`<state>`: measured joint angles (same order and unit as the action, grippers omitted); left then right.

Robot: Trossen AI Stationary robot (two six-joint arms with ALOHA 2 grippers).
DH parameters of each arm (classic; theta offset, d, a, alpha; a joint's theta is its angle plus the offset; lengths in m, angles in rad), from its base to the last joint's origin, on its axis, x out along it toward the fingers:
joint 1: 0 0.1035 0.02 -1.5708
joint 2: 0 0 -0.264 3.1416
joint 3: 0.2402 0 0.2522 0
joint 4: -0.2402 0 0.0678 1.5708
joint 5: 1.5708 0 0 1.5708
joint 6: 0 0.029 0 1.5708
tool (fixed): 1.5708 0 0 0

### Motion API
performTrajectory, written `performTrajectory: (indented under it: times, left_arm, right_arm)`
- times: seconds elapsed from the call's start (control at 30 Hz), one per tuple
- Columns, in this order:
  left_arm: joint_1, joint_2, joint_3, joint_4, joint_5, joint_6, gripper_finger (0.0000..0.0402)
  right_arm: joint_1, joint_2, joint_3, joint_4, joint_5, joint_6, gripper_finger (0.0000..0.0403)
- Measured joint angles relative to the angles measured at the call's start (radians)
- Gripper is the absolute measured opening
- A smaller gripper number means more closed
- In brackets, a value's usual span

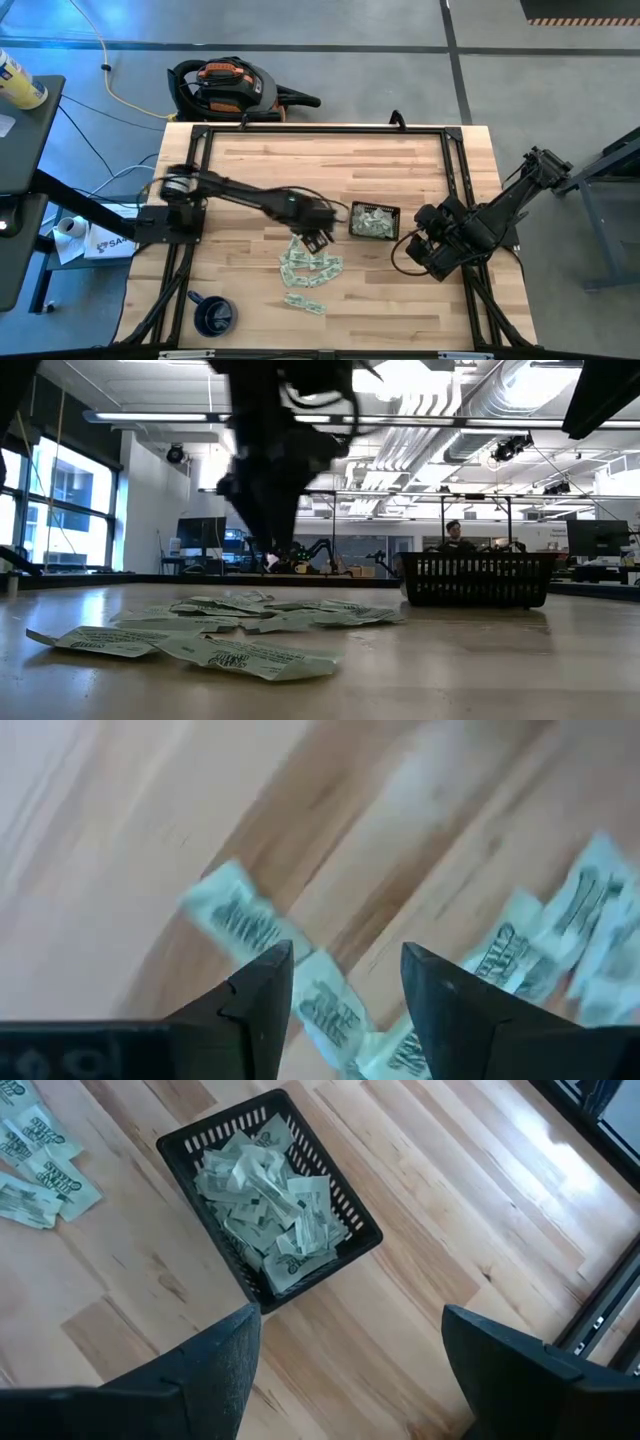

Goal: Pick and place Stevia / Truvia into bins
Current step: Put the stevia packet into the black bin

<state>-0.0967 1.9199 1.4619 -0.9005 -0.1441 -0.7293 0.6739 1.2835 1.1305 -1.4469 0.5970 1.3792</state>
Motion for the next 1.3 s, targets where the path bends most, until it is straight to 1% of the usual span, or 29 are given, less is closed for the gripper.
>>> performTrajectory:
  times: [0.1,0.2,0.37,0.47,0.57,0.73,0.83,0.9,1.03,1.17,1.2,1.23,1.3]
  left_arm:
    - [0.005,-0.090,-0.134,0.064,-0.016,-0.167,0.0219]
    - [0.022,-0.110,-0.207,0.102,-0.052,-0.225,0.0225]
    - [0.073,-0.080,-0.252,0.128,-0.040,-0.256,0.0246]
    - [0.097,-0.054,-0.261,0.162,0.000,-0.267,0.0261]
    - [0.107,-0.028,-0.260,0.217,0.053,-0.223,0.0272]
    - [0.103,0.006,-0.257,0.244,0.059,-0.192,0.0270]
    - [0.103,0.008,-0.257,0.233,0.043,-0.182,0.0242]
    - [0.103,0.010,-0.258,0.236,0.017,-0.159,0.0210]
    - [0.103,0.009,-0.245,0.263,-0.046,-0.092,0.0124]
    - [0.103,0.015,-0.218,0.265,-0.077,-0.033,0.0033]
    - [0.104,0.018,-0.206,0.262,-0.080,-0.020,0.0022]
    - [0.104,0.019,-0.192,0.260,-0.079,-0.004,0.0020]
    - [0.105,-0.001,-0.160,0.259,-0.051,0.039,0.0026]
  right_arm:
    - [-0.001,0.000,0.000,-0.004,0.009,-0.011,0.0300]
    - [-0.012,0.000,0.000,-0.004,0.022,-0.019,0.0300]
    - [-0.049,0.000,0.000,-0.004,0.029,-0.034,0.0300]
    - [-0.060,0.000,0.000,-0.002,0.029,-0.034,0.0300]
    - [-0.061,0.000,0.000,0.002,0.027,-0.034,0.0300]
    - [-0.061,0.000,0.000,0.010,0.014,-0.031,0.0300]
    - [-0.061,0.000,0.000,0.013,0.006,-0.027,0.0300]
    - [-0.061,0.000,0.000,0.013,0.006,-0.026,0.0300]
    - [-0.061,0.000,0.000,0.021,0.007,-0.026,0.0300]
    - [-0.061,0.002,0.000,0.107,0.004,-0.059,0.0300]
    - [-0.061,0.007,0.000,0.137,-0.004,-0.091,0.0300]
    - [-0.061,0.015,0.000,0.165,-0.012,-0.122,0.0300]
    - [-0.061,0.038,0.000,0.201,-0.028,-0.163,0.0300]
